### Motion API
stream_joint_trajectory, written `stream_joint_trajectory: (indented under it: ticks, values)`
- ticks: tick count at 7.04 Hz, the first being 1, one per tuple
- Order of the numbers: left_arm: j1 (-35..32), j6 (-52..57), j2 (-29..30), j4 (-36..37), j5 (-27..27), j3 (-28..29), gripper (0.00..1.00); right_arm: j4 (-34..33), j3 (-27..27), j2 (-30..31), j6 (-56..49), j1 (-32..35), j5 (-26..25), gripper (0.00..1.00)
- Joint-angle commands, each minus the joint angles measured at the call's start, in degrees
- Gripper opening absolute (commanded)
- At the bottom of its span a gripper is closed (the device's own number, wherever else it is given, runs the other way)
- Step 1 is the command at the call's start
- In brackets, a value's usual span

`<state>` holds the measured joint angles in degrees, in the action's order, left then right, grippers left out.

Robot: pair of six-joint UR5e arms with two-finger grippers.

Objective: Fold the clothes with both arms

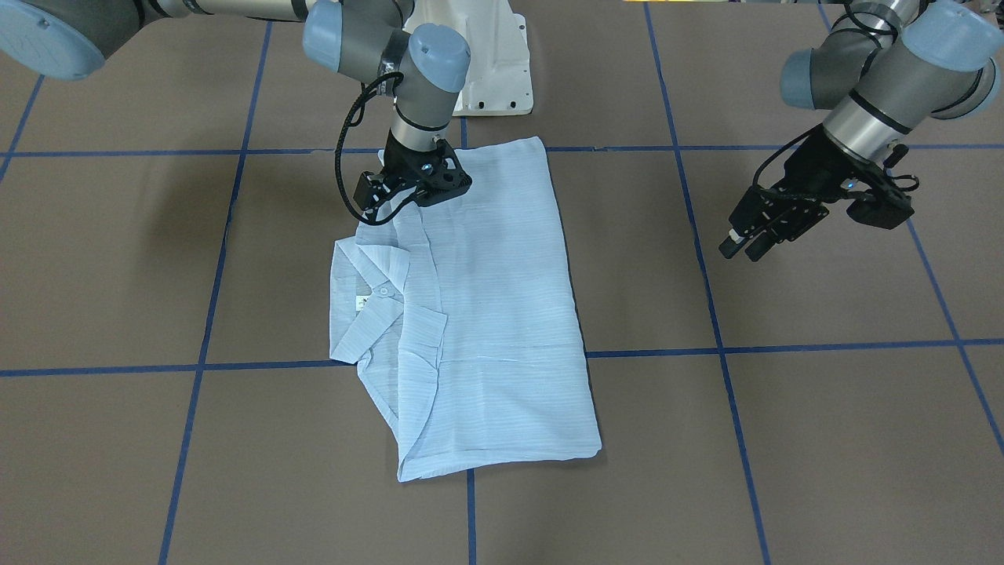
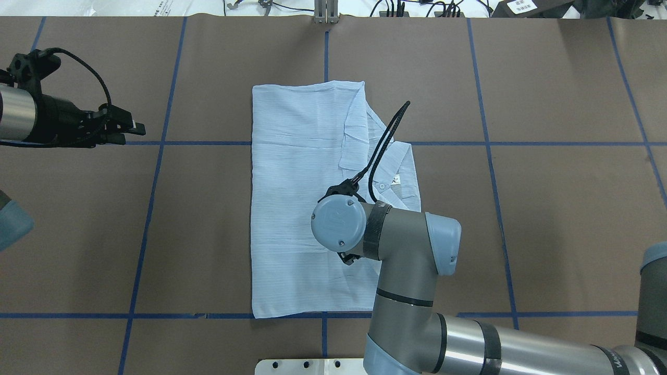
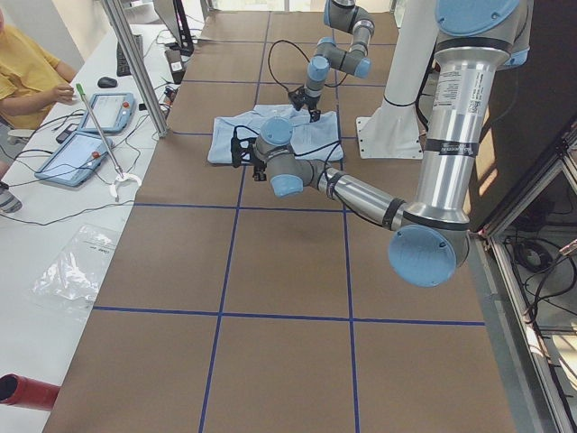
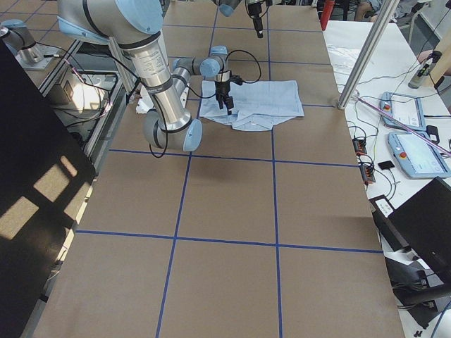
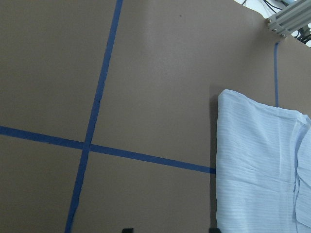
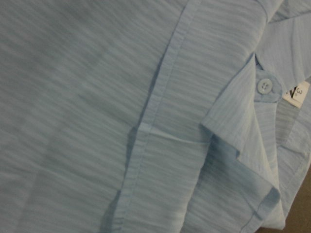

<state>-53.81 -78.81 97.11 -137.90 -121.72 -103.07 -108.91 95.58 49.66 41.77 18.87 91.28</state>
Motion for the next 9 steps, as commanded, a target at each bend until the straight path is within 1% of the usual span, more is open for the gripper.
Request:
stream_joint_trajectory:
  ticks: [1, 2, 3, 4, 6, 9]
  values:
    - [-0.07, -0.12, -0.08, 0.0, -0.01, -0.12, 0.6, 0.63, -1.71, 0.09, -0.55, 1.51, 0.3, 1.0]
    - [-0.07, -0.12, -0.17, 0.09, -0.01, -0.46, 0.6, 0.54, -1.71, 0.09, -0.73, 1.52, 0.3, 1.0]
    - [-0.07, -0.12, -0.17, 0.09, -0.01, -0.38, 0.6, 0.54, -0.93, 2.09, -1.08, 2.65, 0.56, 1.0]
    - [-0.07, -0.12, -0.08, 0.09, -0.01, -0.38, 0.6, 0.28, -0.23, 2.2, -1.25, 3.44, 1.7, 1.0]
    - [0.02, -0.2, -0.08, 0.09, -0.01, -0.38, 0.6, 0.02, -0.57, -0.95, -0.73, 3.54, 2.93, 1.0]
    - [0.02, -0.29, -0.08, 0.09, -0.01, -0.38, 0.6, -0.07, -1.1, -1.41, 0.06, 2.14, 3.03, 1.0]
